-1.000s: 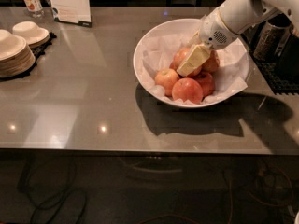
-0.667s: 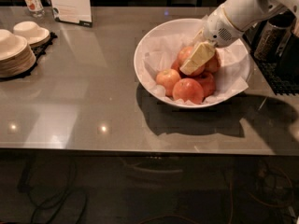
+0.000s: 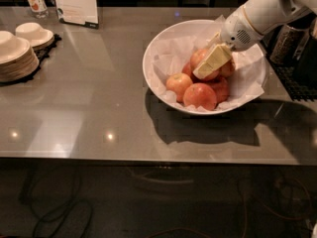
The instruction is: Pick apple from white bowl
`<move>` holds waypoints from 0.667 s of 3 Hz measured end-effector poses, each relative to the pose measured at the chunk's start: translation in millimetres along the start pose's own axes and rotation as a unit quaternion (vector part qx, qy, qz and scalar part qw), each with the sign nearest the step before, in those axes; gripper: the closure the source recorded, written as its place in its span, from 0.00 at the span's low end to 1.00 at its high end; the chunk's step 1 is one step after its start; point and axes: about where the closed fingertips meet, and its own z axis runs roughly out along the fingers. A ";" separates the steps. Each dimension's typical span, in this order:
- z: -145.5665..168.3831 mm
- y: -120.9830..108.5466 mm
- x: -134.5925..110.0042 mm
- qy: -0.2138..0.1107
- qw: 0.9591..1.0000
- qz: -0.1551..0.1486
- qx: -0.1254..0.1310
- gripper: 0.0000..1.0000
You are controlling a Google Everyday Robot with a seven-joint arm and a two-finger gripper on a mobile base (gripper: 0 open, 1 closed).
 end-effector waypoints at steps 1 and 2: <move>1.6 0.8 -3.1 0.000 1.000 0.000 -0.001 1.00; 12.5 3.9 -25.5 -0.017 0.999 -0.024 -0.046 1.00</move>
Offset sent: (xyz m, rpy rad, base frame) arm 0.0238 0.0459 0.1155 0.1565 -0.0571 0.2483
